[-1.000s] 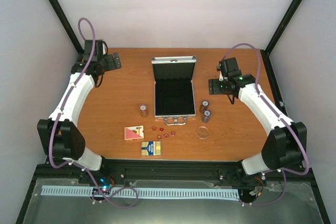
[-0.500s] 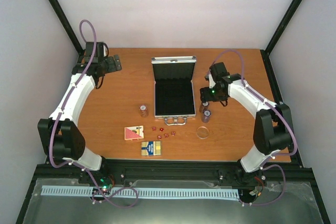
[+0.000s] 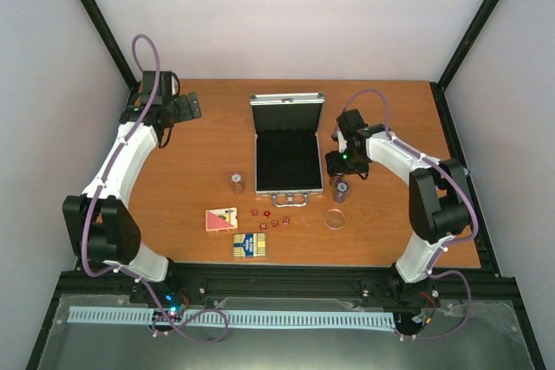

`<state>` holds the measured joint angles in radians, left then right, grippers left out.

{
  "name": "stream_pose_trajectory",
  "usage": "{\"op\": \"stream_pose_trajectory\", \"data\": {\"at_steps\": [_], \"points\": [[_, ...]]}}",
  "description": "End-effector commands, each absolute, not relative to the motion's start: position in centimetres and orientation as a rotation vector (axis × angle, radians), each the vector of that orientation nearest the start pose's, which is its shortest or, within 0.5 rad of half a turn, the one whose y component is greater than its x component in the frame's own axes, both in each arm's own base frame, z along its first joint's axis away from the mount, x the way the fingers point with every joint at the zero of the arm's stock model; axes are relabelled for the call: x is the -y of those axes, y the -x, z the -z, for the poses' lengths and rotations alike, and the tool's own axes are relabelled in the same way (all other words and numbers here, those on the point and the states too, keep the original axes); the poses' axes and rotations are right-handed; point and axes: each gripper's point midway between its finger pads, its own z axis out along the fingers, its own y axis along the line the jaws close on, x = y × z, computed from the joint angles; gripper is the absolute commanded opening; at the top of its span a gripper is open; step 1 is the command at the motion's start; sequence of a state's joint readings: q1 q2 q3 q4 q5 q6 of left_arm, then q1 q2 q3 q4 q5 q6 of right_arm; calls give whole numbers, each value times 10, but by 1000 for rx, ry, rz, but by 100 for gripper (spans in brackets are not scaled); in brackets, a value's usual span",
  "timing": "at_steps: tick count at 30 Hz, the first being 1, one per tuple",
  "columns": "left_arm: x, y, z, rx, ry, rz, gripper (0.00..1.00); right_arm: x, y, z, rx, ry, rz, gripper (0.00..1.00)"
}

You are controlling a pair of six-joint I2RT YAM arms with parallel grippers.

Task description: Pack up texas hold em set

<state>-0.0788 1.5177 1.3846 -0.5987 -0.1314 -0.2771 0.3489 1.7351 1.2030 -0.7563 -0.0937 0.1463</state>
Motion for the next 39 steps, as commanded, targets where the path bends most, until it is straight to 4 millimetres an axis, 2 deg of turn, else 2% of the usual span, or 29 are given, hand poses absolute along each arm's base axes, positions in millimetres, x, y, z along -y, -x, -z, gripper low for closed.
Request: {"op": "stream_pose_trajectory", "data": {"at_steps": [1, 11, 18, 19, 22, 25, 29, 32, 34, 39], "points": [[12, -444, -245, -2259, 311, 30, 100, -141, -344, -52, -2890, 311, -192, 71], [9, -445, -240, -2278, 321, 8, 100, -146, -345, -45, -2906, 332, -219, 54], [9, -445, -234, -2288, 341, 11, 100, -145, -343, -45, -2912, 339, -215, 32], [9, -445, -233, -2289, 340, 13, 100, -145, -342, -45, -2912, 337, -215, 27], [10, -445, -229, -2299, 342, 17, 100, -144, -345, -51, -2894, 322, -205, 4], [12, -443, -230, -2307, 342, 29, 100, -148, -356, -76, -2807, 299, -238, 3], [14, -435, -235, -2305, 335, 54, 100, -158, -374, -125, -2634, 271, -312, 3], [15, -429, -231, -2315, 339, 66, 100, -162, -380, -153, -2518, 233, -369, 3], [18, -426, -225, -2327, 338, 84, 100, -165, -382, -164, -2446, 212, -399, 3], [25, -423, -212, -2349, 336, 136, 100, -184, -382, -171, -2357, 222, -454, 3]]}}
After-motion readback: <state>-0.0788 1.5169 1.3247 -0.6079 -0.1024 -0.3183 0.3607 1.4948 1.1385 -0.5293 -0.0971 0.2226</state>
